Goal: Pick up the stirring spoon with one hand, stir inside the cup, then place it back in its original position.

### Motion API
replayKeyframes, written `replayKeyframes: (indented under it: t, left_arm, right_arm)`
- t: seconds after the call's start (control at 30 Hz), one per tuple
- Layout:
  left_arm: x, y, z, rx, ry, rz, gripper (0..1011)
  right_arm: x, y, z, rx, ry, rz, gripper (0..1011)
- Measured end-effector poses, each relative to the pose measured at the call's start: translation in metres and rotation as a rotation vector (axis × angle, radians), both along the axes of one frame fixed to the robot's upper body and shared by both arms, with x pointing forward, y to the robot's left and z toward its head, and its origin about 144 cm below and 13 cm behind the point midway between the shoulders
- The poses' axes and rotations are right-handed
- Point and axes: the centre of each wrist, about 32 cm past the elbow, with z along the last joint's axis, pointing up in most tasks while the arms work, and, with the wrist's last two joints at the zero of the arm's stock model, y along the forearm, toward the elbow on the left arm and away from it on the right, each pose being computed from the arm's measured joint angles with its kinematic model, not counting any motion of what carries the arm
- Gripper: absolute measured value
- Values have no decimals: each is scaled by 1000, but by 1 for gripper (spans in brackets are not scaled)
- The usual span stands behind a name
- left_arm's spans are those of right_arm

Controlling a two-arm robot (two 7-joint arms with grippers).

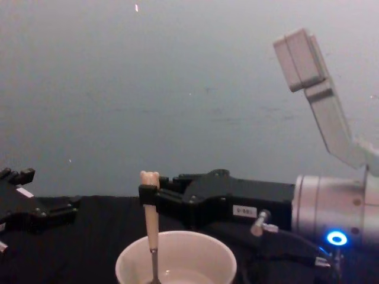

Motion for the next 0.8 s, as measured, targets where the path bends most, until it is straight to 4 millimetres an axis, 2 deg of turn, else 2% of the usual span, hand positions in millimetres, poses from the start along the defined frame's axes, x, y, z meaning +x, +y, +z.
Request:
replayKeyframes:
  t: [0.37, 0.6, 0.8]
  left_arm:
    - [0, 0, 0, 0, 0, 0, 1001]
    - [0, 0, 0, 0, 0, 0, 1001]
    - [0, 0, 0, 0, 0, 0, 1001]
  right_arm:
    - [16, 4, -3, -9, -9, -78, 210]
    - [23, -7, -2, -9, -8, -137, 210]
    - [19, -17, -3, -6, 7, -161, 210]
